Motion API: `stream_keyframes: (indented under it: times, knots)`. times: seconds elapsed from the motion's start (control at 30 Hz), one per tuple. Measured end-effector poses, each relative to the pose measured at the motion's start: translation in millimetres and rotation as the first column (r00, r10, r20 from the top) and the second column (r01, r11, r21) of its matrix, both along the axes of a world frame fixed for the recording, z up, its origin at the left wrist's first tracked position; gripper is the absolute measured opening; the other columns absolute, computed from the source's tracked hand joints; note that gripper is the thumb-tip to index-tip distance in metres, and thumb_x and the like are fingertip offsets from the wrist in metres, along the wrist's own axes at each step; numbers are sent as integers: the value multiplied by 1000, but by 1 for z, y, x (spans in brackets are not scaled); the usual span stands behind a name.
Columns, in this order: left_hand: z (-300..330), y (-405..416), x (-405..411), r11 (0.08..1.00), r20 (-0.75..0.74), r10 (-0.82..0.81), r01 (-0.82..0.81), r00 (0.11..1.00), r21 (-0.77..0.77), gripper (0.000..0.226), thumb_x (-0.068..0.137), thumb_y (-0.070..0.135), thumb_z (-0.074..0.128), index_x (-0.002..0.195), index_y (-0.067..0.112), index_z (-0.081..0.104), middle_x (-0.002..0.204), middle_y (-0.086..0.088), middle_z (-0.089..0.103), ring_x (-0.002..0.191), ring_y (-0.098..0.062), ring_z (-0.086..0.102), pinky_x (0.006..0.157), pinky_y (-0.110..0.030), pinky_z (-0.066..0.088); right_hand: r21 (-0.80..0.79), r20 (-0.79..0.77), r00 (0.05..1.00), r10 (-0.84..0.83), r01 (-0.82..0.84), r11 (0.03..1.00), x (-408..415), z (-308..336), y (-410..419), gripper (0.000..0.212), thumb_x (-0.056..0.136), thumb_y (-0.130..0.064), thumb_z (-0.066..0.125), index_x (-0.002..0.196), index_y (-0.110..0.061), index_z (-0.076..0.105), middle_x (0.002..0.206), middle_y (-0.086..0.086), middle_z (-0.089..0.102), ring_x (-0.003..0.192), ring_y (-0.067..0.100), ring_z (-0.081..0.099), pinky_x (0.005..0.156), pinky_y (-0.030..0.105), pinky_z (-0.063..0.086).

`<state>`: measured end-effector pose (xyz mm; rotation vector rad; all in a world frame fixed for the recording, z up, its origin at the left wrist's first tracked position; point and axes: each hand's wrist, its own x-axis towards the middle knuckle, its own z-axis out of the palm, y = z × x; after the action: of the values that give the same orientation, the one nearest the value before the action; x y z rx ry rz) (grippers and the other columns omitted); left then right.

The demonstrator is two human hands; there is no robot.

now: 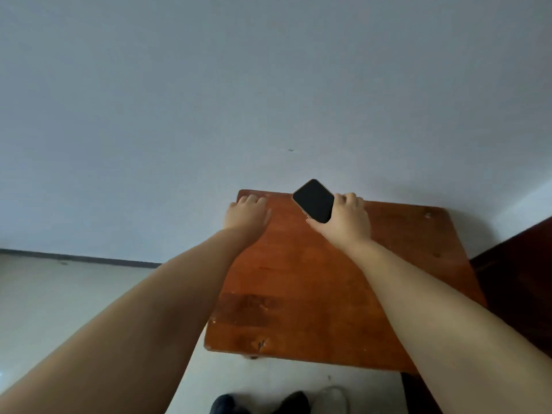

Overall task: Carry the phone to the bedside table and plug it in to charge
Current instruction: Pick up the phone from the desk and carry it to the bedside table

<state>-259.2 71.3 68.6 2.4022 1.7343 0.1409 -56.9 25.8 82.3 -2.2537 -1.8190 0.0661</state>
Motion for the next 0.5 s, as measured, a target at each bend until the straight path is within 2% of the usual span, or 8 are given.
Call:
stream_keyframes:
  times: [0.27, 0.5]
  knots:
    - [17, -51, -208, 951, -13, 306, -305, 952, 48, 37, 97, 30, 32, 122, 12, 51, 122, -10, 58, 110, -28, 52, 90, -40, 41, 24, 50, 937, 347, -348, 937, -199, 24, 20, 73, 70, -65, 62, 110, -5, 52, 110, 15, 55, 99, 29, 50, 74, 37, 47]
    - [31, -145, -423, 825, -18, 562, -560, 827, 75, 35, 97, 30, 34, 119, 11, 53, 119, -11, 59, 109, -29, 53, 89, -41, 42, 35, -1, 799, 601, -601, 799, -426, 33, -11, 72, 71, -62, 65, 108, -3, 50, 111, 16, 52, 100, 29, 47, 73, 35, 47]
